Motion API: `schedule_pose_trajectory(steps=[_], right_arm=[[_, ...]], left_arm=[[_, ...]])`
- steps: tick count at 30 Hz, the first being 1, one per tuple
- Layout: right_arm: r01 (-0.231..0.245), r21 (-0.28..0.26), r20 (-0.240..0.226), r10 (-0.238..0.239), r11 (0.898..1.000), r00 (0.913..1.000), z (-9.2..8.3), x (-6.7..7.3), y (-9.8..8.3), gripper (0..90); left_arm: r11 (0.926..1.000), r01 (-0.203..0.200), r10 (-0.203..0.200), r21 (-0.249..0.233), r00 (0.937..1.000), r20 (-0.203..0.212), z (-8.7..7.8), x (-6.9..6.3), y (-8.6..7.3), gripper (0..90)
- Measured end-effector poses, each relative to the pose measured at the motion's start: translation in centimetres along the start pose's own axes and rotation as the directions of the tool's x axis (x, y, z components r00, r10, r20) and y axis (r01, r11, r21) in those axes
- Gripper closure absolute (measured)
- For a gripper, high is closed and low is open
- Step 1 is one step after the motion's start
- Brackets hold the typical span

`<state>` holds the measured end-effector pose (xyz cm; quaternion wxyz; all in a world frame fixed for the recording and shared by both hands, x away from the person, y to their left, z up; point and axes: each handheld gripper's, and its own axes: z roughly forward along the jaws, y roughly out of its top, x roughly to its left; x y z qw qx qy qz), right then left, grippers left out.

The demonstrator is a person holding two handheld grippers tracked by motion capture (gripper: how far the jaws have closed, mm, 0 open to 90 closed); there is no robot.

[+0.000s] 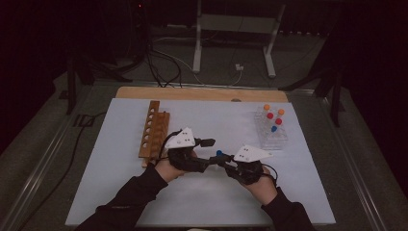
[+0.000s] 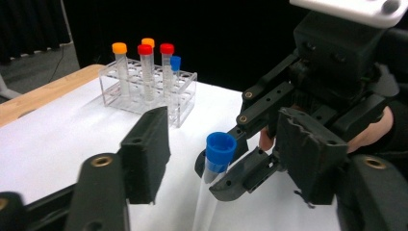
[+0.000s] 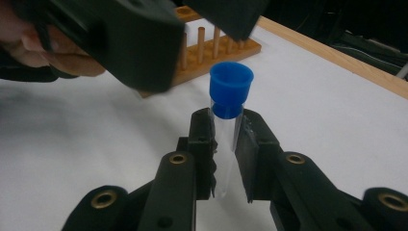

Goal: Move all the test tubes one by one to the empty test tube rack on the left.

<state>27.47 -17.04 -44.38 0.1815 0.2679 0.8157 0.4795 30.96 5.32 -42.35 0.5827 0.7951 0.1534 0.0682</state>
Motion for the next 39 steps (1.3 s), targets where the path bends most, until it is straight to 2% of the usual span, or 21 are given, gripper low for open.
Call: schedule_pose_trajectory(steps=[5,9,18,31,35,39], right_arm=[[0.001,-0.002,-0.002,-0.001,1.0,1.0,-0.1,0.0,0.0,77.0],[0.002,-0.003,-0.003,-0.002,1.0,1.0,-0.1,0.0,0.1,77.0],[0.001,-0.006,-0.001,-0.001,1.0,1.0,-0.2,0.0,0.1,77.0],[-0.006,-0.013,0.004,0.007,1.0,1.0,-0.2,0.0,0.1,75.4],[-0.005,-0.007,0.01,0.006,1.0,0.9999,-0.1,0.0,0.0,67.3],[-0.024,-0.014,0.02,0.024,1.0,0.9995,-0.1,-0.2,-0.1,59.3]], left_arm=[[0.9996,-0.017,0.017,0.021,0.9997,-0.019,0.5,-0.2,0.0,55.4],[0.9991,-0.026,0.026,0.033,0.9995,-0.019,0.7,-0.2,0.1,64.3],[0.9968,-0.052,0.053,0.061,0.9985,-0.016,1.1,-0.4,0.0,75.0],[0.9946,-0.076,0.078,0.07,0.9968,-0.02,1.1,-0.4,0.1,77.3],[0.9941,-0.081,0.083,0.072,0.9963,-0.023,1.1,-0.4,0.2,77.3],[0.9948,-0.076,0.079,0.067,0.9963,-0.034,0.7,0.0,0.3,77.3]])
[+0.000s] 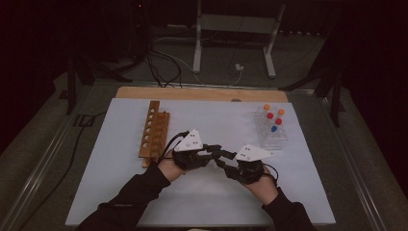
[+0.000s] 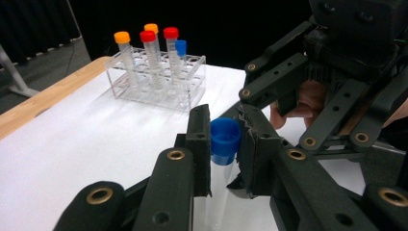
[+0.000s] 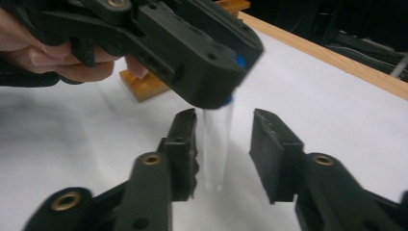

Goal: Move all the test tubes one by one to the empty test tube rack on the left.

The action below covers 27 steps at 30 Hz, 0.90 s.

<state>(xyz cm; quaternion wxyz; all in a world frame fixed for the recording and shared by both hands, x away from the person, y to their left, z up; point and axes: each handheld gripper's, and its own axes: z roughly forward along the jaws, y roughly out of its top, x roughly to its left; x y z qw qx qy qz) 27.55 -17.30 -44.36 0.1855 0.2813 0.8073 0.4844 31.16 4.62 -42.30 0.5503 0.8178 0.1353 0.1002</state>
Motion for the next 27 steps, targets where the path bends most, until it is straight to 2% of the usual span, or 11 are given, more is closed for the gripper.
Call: schedule_pose_trajectory(steps=[2,6,8,9,12,15,16,19,21,27], right_arm=[[-0.016,-0.01,-0.001,0.016,1.0,0.9999,-0.1,-0.2,-0.1,54.2],[-0.014,-0.018,0.008,0.014,1.0,0.9999,-0.2,-0.3,-0.2,46.4],[-0.015,-0.013,-0.005,0.015,1.0,0.9999,-0.1,-0.3,-0.2,39.3],[-0.015,-0.013,-0.005,0.015,1.0,0.9999,-0.1,-0.3,-0.2,39.3],[-0.02,-0.018,-0.014,0.02,1.0,0.9997,-0.1,-0.3,-0.2,28.4],[-0.012,-0.016,-0.016,0.012,1.0,0.9998,-0.1,-0.3,-0.1,23.5],[-0.013,-0.016,-0.019,0.013,1.0,0.9997,-0.1,-0.2,-0.1,18.1],[-0.014,-0.02,-0.03,0.014,1.0,0.9995,-0.2,-0.3,0.0,13.2],[-0.01,-0.019,-0.048,0.009,1.0,0.9988,-0.2,-0.3,0.0,4.0],[0.005,-0.015,-0.068,-0.006,1.0,0.9977,-0.3,0.1,-0.1,0.0]], left_arm=[[1.0,-0.001,0.001,0.002,1.0,-0.005,-0.2,0.2,0.0,77.3],[0.9999,0.011,-0.011,-0.005,0.9999,-0.011,-0.6,0.5,0.0,77.3],[1.0,0.009,-0.009,-0.003,0.9998,-0.019,-0.9,0.8,0.1,77.3],[0.9999,0.013,-0.013,-0.003,0.9997,-0.021,-1.1,1.0,0.1,77.3],[0.9999,0.016,-0.016,-0.001,0.9993,-0.035,-1.5,1.4,0.3,77.3],[0.9999,0.015,-0.015,-0.001,0.9986,-0.052,-2.0,1.9,0.5,77.3],[0.9999,0.015,-0.015,-0.001,0.9982,-0.058,-2.2,2.1,0.6,77.4],[0.9999,0.017,-0.017,0.001,0.9971,-0.074,-2.7,2.7,0.8,77.3],[0.9997,0.023,-0.023,-0.002,0.9959,-0.088,-3.1,3.2,0.9,77.3],[0.9996,0.026,-0.027,-0.004,0.9918,-0.125,-4.0,4.4,1.2,77.3]])
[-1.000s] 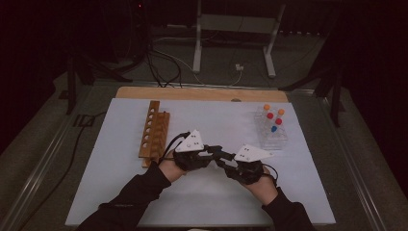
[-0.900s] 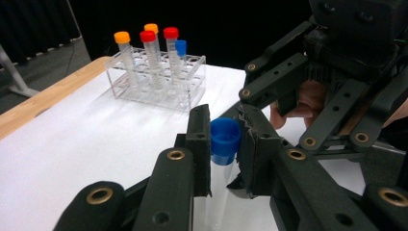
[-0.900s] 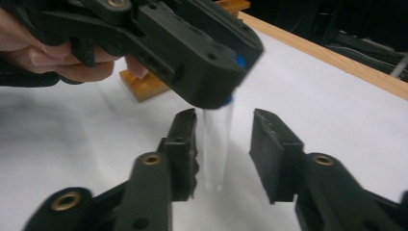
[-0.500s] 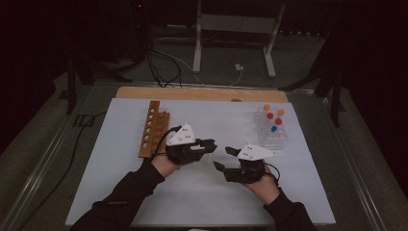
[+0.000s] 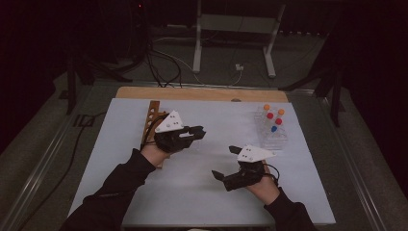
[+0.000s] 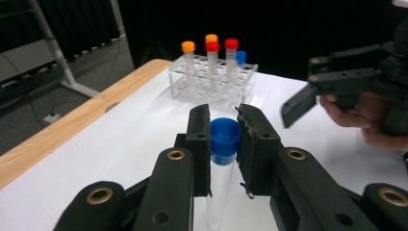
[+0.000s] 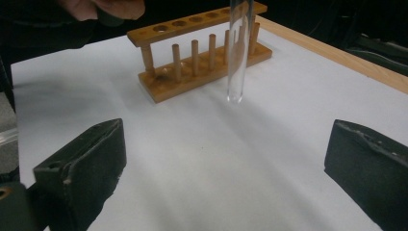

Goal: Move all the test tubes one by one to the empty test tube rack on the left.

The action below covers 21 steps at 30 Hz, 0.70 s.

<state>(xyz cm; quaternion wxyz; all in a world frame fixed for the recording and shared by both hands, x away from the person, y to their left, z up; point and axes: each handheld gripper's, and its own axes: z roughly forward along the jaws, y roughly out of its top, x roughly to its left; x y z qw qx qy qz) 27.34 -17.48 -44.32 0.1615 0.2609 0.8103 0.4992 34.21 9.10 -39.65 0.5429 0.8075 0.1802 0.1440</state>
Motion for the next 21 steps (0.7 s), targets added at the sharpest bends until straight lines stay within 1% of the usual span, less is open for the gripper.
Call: schedule_pose_trajectory(steps=[3,6,7,8,9,10,12,15,16,17,21], right_arm=[[0.006,0.005,-0.003,-0.006,1.0,1.0,0.0,0.1,0.0,0.0],[0.005,-0.003,-0.005,-0.005,1.0,1.0,0.0,0.1,0.0,0.0],[0.004,-0.01,0.0,-0.004,1.0,1.0,0.0,0.1,0.0,0.0],[-0.001,-0.034,0.006,0.001,0.999,1.0,-0.1,0.0,-0.1,0.0],[-0.001,-0.034,0.006,0.001,0.999,1.0,-0.1,0.0,-0.1,0.0],[-0.006,-0.049,0.007,0.007,0.999,1.0,-0.3,-0.1,-0.1,0.0],[-0.004,-0.059,0.01,0.004,0.998,0.9999,-0.3,-0.2,-0.1,0.0],[0.0,-0.074,0.018,0.002,0.997,0.9998,-0.5,-0.3,-0.1,0.0],[-0.003,-0.079,0.017,0.005,0.997,0.9998,-0.5,-0.4,-0.1,0.0],[-0.006,-0.079,0.011,0.007,0.997,0.9999,-0.5,-0.4,-0.1,0.0],[0.007,-0.085,0.006,-0.006,0.996,1.0,-0.6,-0.5,-0.2,0.0]], left_arm=[[1.0,0.008,-0.008,0.004,0.9998,-0.019,-0.3,0.6,0.0,77.3],[0.9999,0.014,-0.014,0.005,0.9992,-0.036,-0.5,1.2,0.0,77.3],[0.9999,0.015,-0.015,0.006,0.9989,-0.045,-0.6,1.5,-0.1,77.3],[0.9997,0.023,-0.022,0.005,0.9985,-0.05,-0.7,1.7,-0.1,77.3],[0.9997,0.023,-0.022,0.006,0.9981,-0.057,-0.9,1.9,-0.1,77.3],[0.9997,0.023,-0.023,0.006,0.9975,-0.067,-1.0,2.1,-0.1,77.3],[0.9994,0.033,-0.032,0.005,0.9964,-0.078,-1.2,2.6,-0.2,77.3],[0.9994,0.036,-0.035,0.004,0.9942,-0.102,-1.6,3.3,-0.2,77.3],[0.9994,0.034,-0.033,0.007,0.9933,-0.111,-1.7,3.5,-0.2,77.3],[0.9991,0.043,-0.042,0.004,0.9923,-0.116,-1.9,3.8,-0.2,77.3],[0.9986,0.054,-0.052,0.005,0.9876,-0.148,-2.5,5.1,-0.1,77.3]])
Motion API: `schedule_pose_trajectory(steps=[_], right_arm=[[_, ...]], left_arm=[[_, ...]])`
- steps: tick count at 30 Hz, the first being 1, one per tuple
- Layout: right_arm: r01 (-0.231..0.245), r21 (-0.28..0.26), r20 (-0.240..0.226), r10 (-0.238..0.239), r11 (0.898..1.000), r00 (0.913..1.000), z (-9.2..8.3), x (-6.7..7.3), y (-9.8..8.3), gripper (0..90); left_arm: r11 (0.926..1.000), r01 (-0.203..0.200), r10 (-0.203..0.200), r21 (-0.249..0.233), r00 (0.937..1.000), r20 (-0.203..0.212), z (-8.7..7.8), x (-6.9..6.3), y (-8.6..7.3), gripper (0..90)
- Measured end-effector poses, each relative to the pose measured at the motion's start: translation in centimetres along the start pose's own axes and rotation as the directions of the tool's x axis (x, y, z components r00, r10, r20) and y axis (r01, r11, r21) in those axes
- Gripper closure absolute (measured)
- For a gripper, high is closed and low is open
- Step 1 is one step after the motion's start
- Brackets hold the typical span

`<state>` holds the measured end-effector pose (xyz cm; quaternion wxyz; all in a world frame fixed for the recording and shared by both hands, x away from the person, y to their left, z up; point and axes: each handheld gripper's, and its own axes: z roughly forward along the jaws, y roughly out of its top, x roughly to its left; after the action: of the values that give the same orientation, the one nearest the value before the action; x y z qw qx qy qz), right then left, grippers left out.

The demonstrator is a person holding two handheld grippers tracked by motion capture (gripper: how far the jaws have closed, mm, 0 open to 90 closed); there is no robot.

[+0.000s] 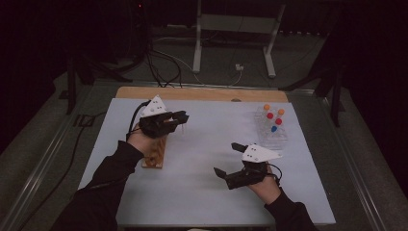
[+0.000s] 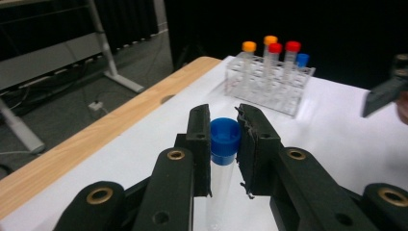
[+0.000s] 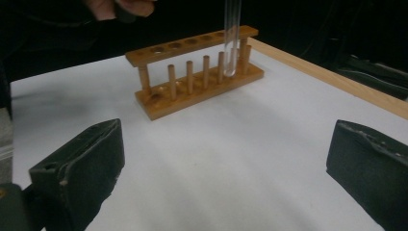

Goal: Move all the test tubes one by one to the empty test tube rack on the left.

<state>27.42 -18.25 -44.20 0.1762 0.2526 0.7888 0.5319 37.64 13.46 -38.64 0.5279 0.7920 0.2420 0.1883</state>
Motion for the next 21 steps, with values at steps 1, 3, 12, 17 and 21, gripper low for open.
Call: schedule_pose_trajectory(steps=[1,3,12,17,21], right_arm=[[0.002,-0.003,-0.002,-0.002,1.0,1.0,0.0,0.0,0.0,0.0],[0.003,-0.004,-0.001,-0.003,1.0,1.0,0.0,0.0,0.0,0.0],[0.005,-0.006,-0.01,-0.005,1.0,0.9999,0.1,-0.1,-0.2,0.0],[0.014,0.0,0.004,-0.014,1.0,0.9999,0.1,-0.2,-0.2,0.0],[0.012,-0.001,0.001,-0.012,1.0,0.9999,0.0,-0.4,-0.3,0.0]], left_arm=[[1.0,0.002,-0.002,0.0,0.9999,-0.01,-0.1,0.3,0.0,77.3],[1.0,0.008,-0.008,-0.001,0.9997,-0.024,-0.3,0.9,0.0,77.3],[0.9994,0.034,-0.034,-0.002,0.9957,-0.086,-1.0,3.8,0.4,77.4],[0.9986,0.052,-0.053,-0.011,0.9905,-0.127,-1.6,5.2,0.4,77.4],[0.9984,0.056,-0.056,-0.005,0.9851,-0.163,-2.1,6.3,0.3,77.4]])
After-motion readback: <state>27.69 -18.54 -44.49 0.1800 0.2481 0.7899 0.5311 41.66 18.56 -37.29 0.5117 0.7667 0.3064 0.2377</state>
